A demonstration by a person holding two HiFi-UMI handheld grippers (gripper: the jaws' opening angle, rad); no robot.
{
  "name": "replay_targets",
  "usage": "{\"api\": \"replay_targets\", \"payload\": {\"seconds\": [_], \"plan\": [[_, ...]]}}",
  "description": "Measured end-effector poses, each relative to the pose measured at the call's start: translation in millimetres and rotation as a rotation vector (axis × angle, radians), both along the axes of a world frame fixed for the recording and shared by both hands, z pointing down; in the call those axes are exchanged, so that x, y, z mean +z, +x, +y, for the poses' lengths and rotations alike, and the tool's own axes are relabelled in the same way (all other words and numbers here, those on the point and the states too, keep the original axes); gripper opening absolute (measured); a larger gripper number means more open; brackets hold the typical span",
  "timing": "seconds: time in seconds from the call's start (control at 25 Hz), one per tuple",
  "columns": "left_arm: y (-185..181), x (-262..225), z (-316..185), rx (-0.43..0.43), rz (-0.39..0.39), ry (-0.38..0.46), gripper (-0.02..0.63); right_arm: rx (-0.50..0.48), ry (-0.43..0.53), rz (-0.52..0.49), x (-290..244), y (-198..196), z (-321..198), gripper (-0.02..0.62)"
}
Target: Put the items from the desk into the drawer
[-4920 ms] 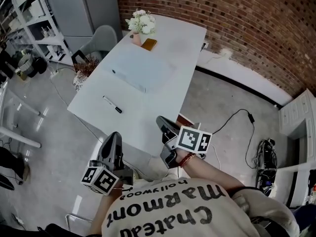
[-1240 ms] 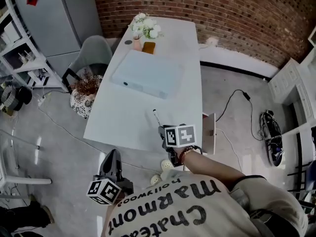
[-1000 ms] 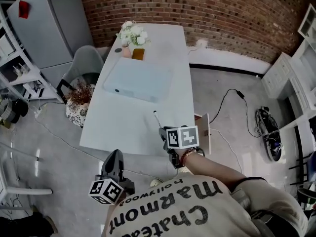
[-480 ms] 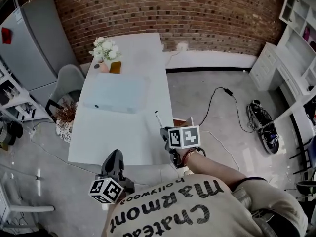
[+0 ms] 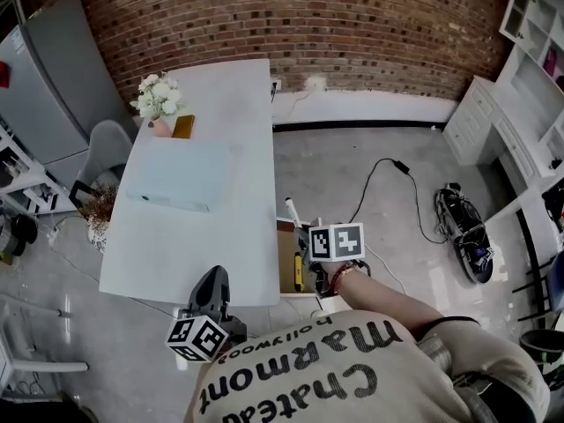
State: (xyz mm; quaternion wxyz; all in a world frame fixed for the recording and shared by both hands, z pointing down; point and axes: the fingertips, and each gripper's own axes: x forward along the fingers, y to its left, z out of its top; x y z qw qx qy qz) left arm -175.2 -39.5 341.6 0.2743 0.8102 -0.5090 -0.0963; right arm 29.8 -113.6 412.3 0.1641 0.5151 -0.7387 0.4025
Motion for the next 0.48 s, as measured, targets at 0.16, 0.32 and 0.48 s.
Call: {"api": "replay_targets", "payload": {"seconds": [0.16,0.32,0.48], "plan": [[32.0,2.4,-1.5,-0.017,-0.003,-0.005,0.002,-0.017,-0.009,-0.007,4.9,29.9,-4.0,0.069],[60.6,5.6,-4.8,-0.034,-0.009,-0.010,0.002,-0.046,-0.012,-0.004,9.7,56.0,-10.0,0.069],[85.8,15.0,-6.8,-0.067,-0.009,-0.006,0.002,-0.092,-0.027,0.023,22.8,83.0,-12.8,0.069]]}}
